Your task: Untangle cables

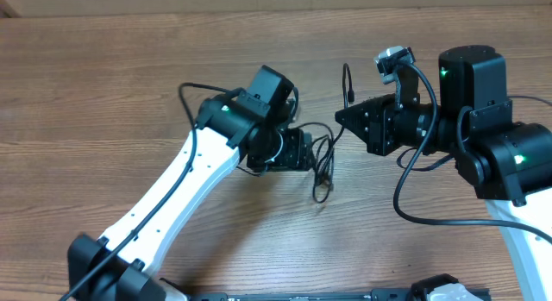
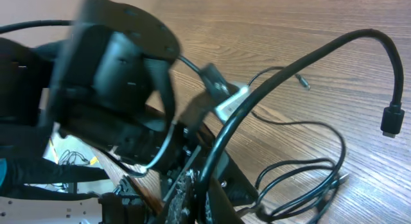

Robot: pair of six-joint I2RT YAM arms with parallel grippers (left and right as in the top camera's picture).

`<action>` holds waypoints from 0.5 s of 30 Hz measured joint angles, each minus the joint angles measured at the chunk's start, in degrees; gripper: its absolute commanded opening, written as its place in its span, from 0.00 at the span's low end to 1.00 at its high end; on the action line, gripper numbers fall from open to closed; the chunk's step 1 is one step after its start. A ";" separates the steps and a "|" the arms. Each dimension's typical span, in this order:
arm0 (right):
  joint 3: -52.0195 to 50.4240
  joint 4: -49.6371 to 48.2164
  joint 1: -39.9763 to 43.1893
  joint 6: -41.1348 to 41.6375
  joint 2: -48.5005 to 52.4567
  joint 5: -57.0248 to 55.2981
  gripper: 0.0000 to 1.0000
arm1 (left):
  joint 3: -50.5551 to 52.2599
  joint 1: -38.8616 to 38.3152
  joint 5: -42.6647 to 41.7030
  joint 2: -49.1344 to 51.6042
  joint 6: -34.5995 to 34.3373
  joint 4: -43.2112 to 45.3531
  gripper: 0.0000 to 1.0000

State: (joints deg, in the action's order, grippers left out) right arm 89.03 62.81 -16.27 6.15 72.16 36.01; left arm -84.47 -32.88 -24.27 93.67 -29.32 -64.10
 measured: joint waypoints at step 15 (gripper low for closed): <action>0.00 0.31 0.00 0.04 0.00 2.78 0.04 | -0.02 0.00 -1.70 9.35 4.46 0.76 0.04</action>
State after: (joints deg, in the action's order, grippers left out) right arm 89.03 63.11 -16.27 6.20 72.16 38.79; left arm -84.49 -32.88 -25.98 103.02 -24.86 -63.33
